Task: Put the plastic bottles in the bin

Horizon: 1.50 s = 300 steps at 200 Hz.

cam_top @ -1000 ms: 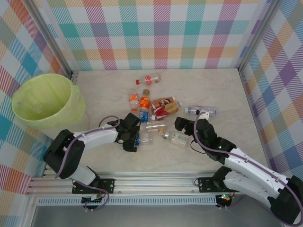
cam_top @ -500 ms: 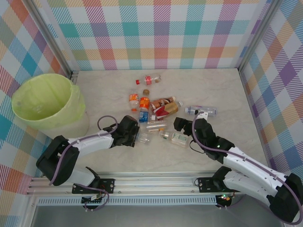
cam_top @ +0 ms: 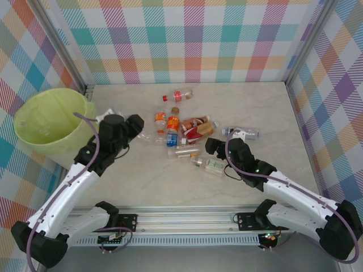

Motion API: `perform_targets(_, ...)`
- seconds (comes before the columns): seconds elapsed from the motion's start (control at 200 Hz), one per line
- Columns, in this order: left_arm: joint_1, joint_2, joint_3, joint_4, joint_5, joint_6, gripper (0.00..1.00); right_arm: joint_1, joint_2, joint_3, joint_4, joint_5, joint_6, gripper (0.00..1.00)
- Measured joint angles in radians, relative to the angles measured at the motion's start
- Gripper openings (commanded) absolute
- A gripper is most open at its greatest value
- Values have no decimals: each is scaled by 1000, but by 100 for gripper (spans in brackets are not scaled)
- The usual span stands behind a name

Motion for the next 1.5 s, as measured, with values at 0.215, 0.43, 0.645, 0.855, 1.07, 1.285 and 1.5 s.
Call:
perform_targets(0.215,134,113,323,-135,-101,280,43,0,45,40,12,-16,4,100)
perform_targets(0.43,288,200,489,-184,-213,438,43,0,52,44,22,-26,15,100)
perform_targets(0.645,473,204,552,-196,-278,505,43,0,65,50,27,-28,16,100)
perform_targets(0.855,663,231,583,-202,-247,505,43,0,105,61,35,-40,16,100)
perform_targets(1.07,778,256,571,-229,-209,491,46,0,107,65,44,-43,0,100)
perform_targets(1.285,788,262,478,-261,-210,477,52,0,98,84,20,-37,-30,100)
perform_targets(1.5,789,262,400,-293,-180,445,68,0,82,100,-46,-30,-54,100)
